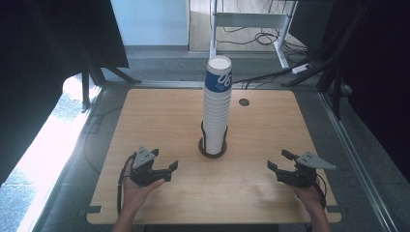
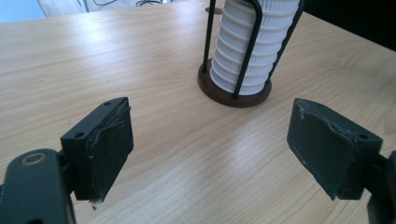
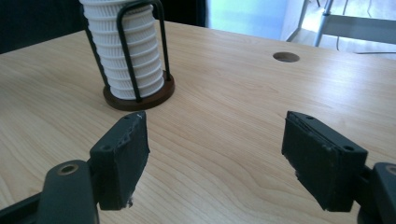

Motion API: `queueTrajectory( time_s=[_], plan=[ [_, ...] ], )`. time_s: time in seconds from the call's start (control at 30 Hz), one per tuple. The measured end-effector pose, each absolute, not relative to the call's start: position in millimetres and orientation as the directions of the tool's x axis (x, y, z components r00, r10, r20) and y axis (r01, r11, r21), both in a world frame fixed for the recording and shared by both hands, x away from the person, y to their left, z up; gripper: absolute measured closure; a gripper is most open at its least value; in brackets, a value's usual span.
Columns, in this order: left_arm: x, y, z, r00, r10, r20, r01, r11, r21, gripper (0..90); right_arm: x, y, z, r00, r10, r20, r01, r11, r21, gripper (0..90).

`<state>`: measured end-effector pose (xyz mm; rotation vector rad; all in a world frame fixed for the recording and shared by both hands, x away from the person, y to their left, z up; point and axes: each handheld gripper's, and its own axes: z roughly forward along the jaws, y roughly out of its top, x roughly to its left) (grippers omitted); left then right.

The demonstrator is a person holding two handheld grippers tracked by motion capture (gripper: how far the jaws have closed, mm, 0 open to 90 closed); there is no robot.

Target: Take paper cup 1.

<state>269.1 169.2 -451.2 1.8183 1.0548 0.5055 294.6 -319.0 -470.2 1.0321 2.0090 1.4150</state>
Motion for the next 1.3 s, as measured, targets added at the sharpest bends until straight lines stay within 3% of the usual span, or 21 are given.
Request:
queueTrajectory(
  time_s=[0.3,0.7,1.3],
  plan=[
    [278.4,164.8,-438.2,0.573,0.812,-0.109,0.420,-0.177,0.890,12.7,296.4,-315.9,-467.8,-0.616,0.787,0.011,0.289,0.214,0.933,25.2],
    [326.2,118.2,-400.8,0.681,0.727,-0.092,0.351,-0.214,0.911,8.8,293.2,-312.6,-459.7,-0.623,0.782,0.015,0.271,0.198,0.942,25.3],
    [387.1,67.7,-372.4,0.739,0.669,-0.076,0.299,-0.225,0.927,3.9,290.9,-314.2,-462.4,-0.621,0.783,0.017,0.277,0.200,0.940,25.8]
  ],
)
